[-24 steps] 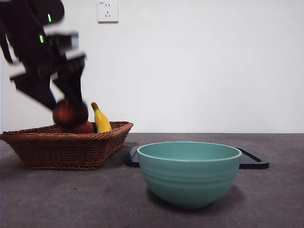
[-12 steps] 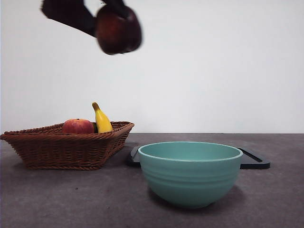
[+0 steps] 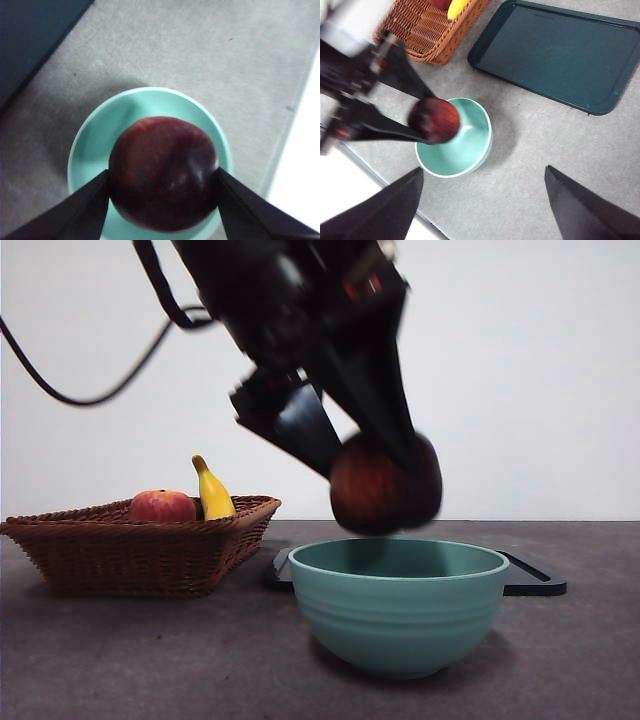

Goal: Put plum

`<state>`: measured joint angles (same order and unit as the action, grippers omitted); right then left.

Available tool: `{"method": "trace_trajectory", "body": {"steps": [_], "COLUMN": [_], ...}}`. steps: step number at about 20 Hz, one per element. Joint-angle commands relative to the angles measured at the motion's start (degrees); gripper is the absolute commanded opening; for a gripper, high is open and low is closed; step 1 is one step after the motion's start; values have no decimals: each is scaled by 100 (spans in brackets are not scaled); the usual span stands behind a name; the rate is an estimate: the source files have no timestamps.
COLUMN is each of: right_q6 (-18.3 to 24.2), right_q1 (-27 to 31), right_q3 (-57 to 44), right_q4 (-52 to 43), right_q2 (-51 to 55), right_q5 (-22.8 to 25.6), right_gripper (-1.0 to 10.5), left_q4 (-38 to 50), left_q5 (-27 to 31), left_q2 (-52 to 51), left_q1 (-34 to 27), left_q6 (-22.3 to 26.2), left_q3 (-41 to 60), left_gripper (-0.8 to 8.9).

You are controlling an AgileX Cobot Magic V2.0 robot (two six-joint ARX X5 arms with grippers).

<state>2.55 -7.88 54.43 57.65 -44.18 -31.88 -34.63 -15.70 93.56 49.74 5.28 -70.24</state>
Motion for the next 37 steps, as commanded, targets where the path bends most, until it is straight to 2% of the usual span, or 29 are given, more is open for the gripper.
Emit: {"method": "trace_trajectory", "body": {"steps": [1, 6, 14, 18, 23, 31, 37], "right_q6": [-46, -44, -42, -44, -42, -42, -39], "right_q1": [-24, -24, -24, -24, -24, -24, -24], "right_q3": [96, 96, 96, 96, 96, 96, 96], "right_q4": [-15, -17, -20, -17, -17, -17, -17], "right_q2": [-28, -28, -28, -28, -28, -28, -28], "right_q5": [-7, -7, -7, -4, -2, 2, 0], "right_gripper": [388, 388, 388, 388, 388, 389, 388], "left_q4": [190, 358, 337, 291, 269, 256, -2], "left_q5": [195, 540, 588, 588, 586, 588, 586], "left_q2": [326, 787, 1040, 1040, 968, -13, -1364], "left_q1": [146, 297, 398, 420, 428, 262, -592], "left_q6": [98, 319, 407, 413, 389, 221, -42], "left_q3": [-107, -107, -107, -107, -177, -472, -472], "left_gripper": [239, 239, 256, 404, 406, 405, 405]}}
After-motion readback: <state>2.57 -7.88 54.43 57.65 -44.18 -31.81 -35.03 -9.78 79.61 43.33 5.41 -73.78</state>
